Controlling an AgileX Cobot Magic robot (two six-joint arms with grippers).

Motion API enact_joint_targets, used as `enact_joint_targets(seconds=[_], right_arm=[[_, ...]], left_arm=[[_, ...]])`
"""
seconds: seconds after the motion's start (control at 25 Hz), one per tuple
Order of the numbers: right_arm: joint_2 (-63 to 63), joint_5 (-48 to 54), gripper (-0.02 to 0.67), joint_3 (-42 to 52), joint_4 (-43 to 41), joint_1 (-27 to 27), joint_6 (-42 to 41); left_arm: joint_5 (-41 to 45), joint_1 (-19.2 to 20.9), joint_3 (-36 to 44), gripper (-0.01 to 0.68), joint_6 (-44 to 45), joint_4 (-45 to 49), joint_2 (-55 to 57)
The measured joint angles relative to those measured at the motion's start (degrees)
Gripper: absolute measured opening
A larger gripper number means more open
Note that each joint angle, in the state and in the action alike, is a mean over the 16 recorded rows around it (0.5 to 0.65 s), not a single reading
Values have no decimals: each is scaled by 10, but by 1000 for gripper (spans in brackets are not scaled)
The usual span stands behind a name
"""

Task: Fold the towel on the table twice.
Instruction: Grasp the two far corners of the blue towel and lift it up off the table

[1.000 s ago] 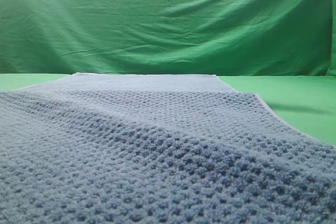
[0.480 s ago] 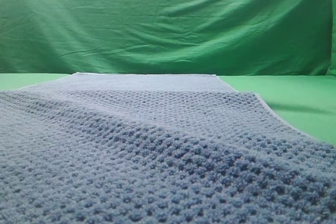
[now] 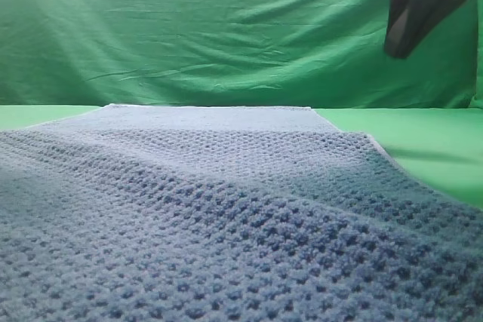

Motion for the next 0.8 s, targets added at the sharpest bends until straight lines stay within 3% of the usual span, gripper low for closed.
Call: enact_joint_targets(seconds=[0.16, 0.32, 0.64, 0.8], right_arm=[[53, 5, 50, -36, 8, 4, 7], [89, 11, 179, -59, 27, 4, 0], [125, 16, 499, -72, 71, 6, -28], [137, 14, 613, -74, 85, 9, -45]], left_arm=[[-29, 0, -4, 8, 12, -4, 32], [-53, 0, -6, 76, 23, -15, 51], [-79, 0, -9, 385, 28, -47, 69], [-82, 0, -10, 538, 28, -60, 77]])
